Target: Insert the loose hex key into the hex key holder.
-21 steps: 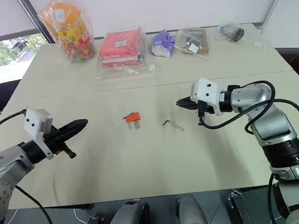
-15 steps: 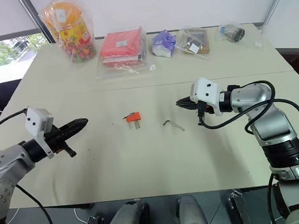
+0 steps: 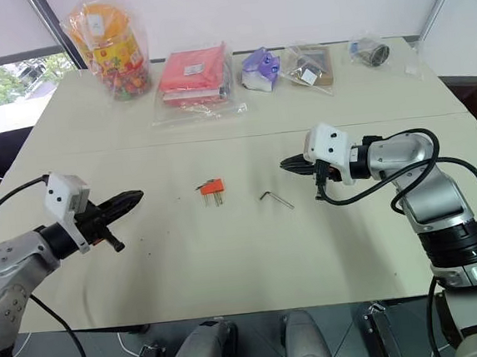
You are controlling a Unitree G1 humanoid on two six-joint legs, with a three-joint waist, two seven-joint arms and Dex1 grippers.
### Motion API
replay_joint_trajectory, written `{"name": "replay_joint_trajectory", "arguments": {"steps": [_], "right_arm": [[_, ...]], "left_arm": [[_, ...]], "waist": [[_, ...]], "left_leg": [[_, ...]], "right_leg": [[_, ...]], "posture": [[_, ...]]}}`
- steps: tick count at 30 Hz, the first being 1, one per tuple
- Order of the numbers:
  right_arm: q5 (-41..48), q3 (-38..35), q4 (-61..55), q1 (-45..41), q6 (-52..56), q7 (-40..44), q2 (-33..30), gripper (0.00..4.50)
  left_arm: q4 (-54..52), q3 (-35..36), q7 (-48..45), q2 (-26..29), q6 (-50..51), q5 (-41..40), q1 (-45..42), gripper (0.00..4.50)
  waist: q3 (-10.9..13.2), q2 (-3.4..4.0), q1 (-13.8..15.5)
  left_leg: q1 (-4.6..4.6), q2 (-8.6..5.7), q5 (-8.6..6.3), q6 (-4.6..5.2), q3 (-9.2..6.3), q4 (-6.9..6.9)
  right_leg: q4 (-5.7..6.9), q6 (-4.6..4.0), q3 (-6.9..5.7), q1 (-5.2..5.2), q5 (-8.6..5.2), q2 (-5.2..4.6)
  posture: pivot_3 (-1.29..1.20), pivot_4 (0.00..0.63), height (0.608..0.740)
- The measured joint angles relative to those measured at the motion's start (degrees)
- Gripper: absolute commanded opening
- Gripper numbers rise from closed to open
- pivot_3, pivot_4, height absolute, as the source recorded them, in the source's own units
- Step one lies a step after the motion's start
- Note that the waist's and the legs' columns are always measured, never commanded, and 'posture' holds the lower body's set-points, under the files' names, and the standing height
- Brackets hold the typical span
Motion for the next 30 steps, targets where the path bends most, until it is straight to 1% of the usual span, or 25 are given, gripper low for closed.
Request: {"name": "replay_joint_trajectory", "arguments": {"steps": [14,16,17,18,23,24,30], "right_arm": [[0.0,0.0,0.0,-0.1,0.0,-0.1,0.4,0.05],[0.0,0.2,0.1,-0.4,0.0,-0.2,1.1,0.56],[0.0,0.5,0.7,-1.0,-0.2,-0.3,2.0,0.89],[-0.2,0.9,1.4,-1.8,-0.6,-0.7,2.9,1.32],[-2.5,4.9,9.3,-5.5,-5.6,-0.8,8.2,4.06],[-3.2,6.2,11.5,-6.4,-7.0,-0.4,9.2,4.46],[-7.2,10.7,29.3,-16.6,-16.6,0.3,17.1,4.46]], "left_arm": [[-1.7,-1.2,2.3,-1.1,0.3,0.6,0.2,0.05],[-1.7,-1.5,2.4,-1.3,0.4,0.6,-0.2,0.00],[-1.7,-1.7,2.7,-1.5,0.4,0.8,-0.4,0.00],[-1.7,-1.9,3.2,-2.1,0.4,1.1,-0.6,0.00],[-1.4,-3.1,5.4,-4.3,0.2,2.5,-2.1,0.00],[-1.4,-3.6,6.0,-4.8,0.2,2.7,-2.2,0.00],[-1.9,-5.4,9.0,-7.2,0.2,4.0,-3.1,0.00]], "waist": [[0.0,0.00,0.0],[0.0,0.00,-0.1],[0.0,0.00,-0.1],[0.0,0.00,-0.2],[0.0,0.00,-0.3],[0.0,-0.01,-0.4],[0.0,-0.01,-1.4]], "left_leg": [[0.00,0.00,-0.01,0.01,0.00,0.00],[0.00,0.00,-0.01,0.01,0.00,0.00],[0.00,0.00,0.00,0.00,0.00,0.00],[0.00,0.00,0.00,0.00,0.00,0.00],[0.00,0.00,0.12,-0.20,0.00,0.00],[0.00,0.00,0.12,-0.21,0.01,0.00],[-0.01,0.00,0.14,-0.25,-0.02,-0.01]], "right_leg": [[0.00,0.00,0.00,0.00,0.00,0.00],[0.00,0.00,0.00,0.00,0.00,0.00],[0.00,0.00,0.00,0.00,0.00,0.01],[0.00,0.00,0.00,0.00,0.00,0.01],[0.00,0.00,-0.01,-0.01,0.00,0.01],[0.00,0.00,-0.01,-0.01,0.00,0.01],[0.01,0.00,-0.04,-0.03,0.01,0.04]], "posture": [[0.00,0.150,0.740],[0.00,0.150,0.740],[0.00,0.150,0.740],[0.00,0.150,0.740],[0.00,0.150,0.740],[0.00,0.150,0.740],[0.00,0.150,0.740]]}}
